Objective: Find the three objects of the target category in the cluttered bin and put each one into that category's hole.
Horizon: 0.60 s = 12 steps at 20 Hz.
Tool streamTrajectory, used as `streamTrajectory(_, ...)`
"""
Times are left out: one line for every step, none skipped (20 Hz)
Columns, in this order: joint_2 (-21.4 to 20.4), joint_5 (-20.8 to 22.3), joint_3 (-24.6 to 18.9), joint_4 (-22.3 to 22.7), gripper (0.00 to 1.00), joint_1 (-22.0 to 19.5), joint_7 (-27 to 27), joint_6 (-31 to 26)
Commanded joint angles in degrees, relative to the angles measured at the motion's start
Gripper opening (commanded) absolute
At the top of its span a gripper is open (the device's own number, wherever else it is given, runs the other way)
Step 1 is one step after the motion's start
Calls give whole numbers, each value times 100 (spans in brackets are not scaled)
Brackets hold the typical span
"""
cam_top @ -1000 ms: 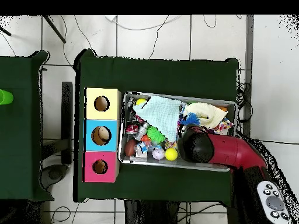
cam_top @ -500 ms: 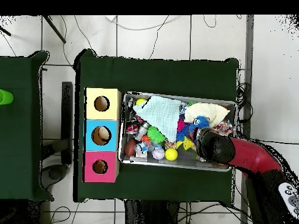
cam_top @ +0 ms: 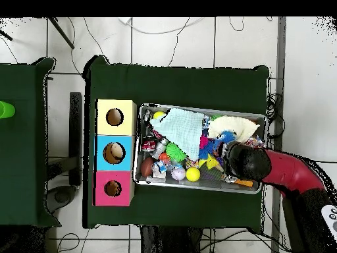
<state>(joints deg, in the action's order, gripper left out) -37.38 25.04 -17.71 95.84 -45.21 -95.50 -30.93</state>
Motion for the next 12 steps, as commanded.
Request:
streamTrajectory(-51, 241, -989, -417, 0, -196, 1638, -697)
streamTrajectory(14, 299, -1036, -429, 0, -234, 1602, -599)
streamTrajectory(96, 365, -1074, -469, 0, -256, 1584, -511)
streamTrajectory(179, 430, -1113, -508, 0, -277, 1566, -422)
streamTrajectory(251, 470, -1120, -578, 0, -260, 1533, -416)
streamTrajectory(297, 479, -1129, -648, 0, -238, 1506, -448)
streamTrajectory(306, 456, -1129, -720, 0, -199, 1464, -552)
streamTrajectory(314, 434, -1129, -791, 0, -161, 1422, -657)
streamTrajectory(323, 411, -1130, -863, 0, -123, 1379, -761)
streamTrajectory(332, 397, -1125, -939, 0, -83, 1347, -876)
streamTrajectory(351, 397, -1115, -1007, 0, -50, 1308, -949)
streamTrajectory(374, 423, -1122, -1032, 0, -46, 1299, -943)
